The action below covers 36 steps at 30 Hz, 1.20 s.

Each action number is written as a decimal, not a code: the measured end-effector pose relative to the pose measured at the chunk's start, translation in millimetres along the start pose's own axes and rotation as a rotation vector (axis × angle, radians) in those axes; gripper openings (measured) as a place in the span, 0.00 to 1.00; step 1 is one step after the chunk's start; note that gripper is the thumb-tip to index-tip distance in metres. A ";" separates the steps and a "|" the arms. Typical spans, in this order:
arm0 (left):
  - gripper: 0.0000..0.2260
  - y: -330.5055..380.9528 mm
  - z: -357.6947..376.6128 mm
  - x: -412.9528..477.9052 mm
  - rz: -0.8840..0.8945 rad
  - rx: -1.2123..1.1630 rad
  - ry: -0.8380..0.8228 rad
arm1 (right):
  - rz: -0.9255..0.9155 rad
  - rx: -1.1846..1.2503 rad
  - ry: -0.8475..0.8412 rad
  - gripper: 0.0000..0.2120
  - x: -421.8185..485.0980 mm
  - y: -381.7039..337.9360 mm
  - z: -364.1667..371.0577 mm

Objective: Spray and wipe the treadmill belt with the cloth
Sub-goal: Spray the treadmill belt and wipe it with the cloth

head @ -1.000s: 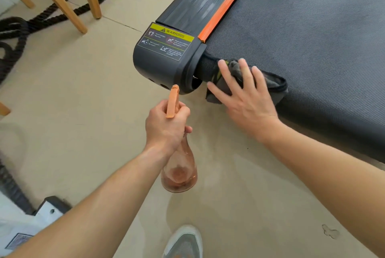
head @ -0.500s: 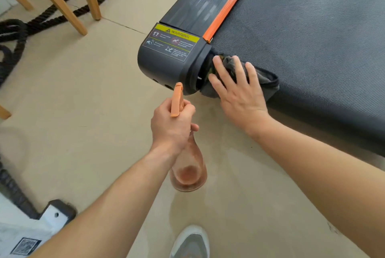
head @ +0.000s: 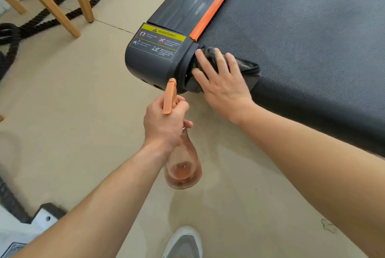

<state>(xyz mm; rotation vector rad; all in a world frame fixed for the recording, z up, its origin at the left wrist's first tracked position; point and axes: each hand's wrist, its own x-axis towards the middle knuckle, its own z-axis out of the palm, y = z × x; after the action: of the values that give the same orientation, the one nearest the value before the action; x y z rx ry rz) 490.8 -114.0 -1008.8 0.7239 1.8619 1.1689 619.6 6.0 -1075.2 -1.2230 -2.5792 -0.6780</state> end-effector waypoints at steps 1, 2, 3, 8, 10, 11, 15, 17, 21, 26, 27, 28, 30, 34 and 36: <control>0.02 0.7 3.5 -1.5 -0.001 0.005 -0.001 | -0.018 -0.014 -0.012 0.19 -9.0 6.9 -0.3; 0.02 2.2 7.3 -3.7 -0.005 0.010 -0.006 | -0.029 -0.029 -0.030 0.20 -23.6 17.0 -2.7; 0.02 3.4 11.1 -6.0 -0.010 0.013 -0.011 | -0.022 -0.040 -0.046 0.22 -42.7 29.6 -6.4; 0.04 8.9 29.8 -21.7 -0.040 -0.003 -0.077 | 0.113 -0.104 -0.033 0.23 -175.3 104.8 -31.2; 0.04 11.7 37.5 -29.2 -0.024 0.012 -0.106 | 0.172 -0.090 -0.051 0.23 -226.2 135.4 -46.6; 0.03 13.3 41.3 -32.7 -0.012 0.029 -0.121 | 0.198 -0.086 -0.066 0.23 -244.7 146.9 -53.2; 0.02 21.6 54.4 -44.5 0.028 0.065 -0.187 | 0.254 -0.103 -0.111 0.27 -251.5 153.8 -57.4; 0.03 27.2 62.4 -48.0 0.052 0.077 -0.212 | 0.224 -0.083 -0.108 0.28 -222.6 141.7 -51.2; 0.05 38.1 80.3 -55.6 0.104 0.097 -0.255 | 0.156 -0.015 -0.105 0.27 -167.6 117.0 -42.4; 0.09 59.4 106.9 -75.7 0.200 0.174 -0.375 | 0.350 -0.054 -0.109 0.27 -260.6 150.2 -59.5; 0.11 64.4 114.3 -79.7 0.198 0.185 -0.401 | 0.420 -0.067 -0.106 0.28 -288.4 158.6 -64.5; 0.10 68.2 121.6 -83.4 0.200 0.188 -0.428 | 0.480 -0.074 -0.118 0.29 -308.4 163.9 -68.5; 0.09 73.6 135.2 -91.1 0.205 0.194 -0.473 | 0.597 -0.058 -0.150 0.31 -316.3 162.4 -68.5; 0.14 78.5 149.2 -96.1 0.244 0.210 -0.522 | 0.749 0.009 -0.129 0.28 -276.6 140.0 -61.6; 0.13 81.1 148.5 -89.7 0.242 0.204 -0.513 | 0.706 0.064 -0.116 0.27 -254.8 136.0 -62.9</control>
<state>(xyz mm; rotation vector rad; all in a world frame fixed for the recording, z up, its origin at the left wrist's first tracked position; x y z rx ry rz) 668.2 -85.1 -942.5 1.2616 1.4941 0.8350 885.8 -122.4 -1072.0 -2.0223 -1.9898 -0.3706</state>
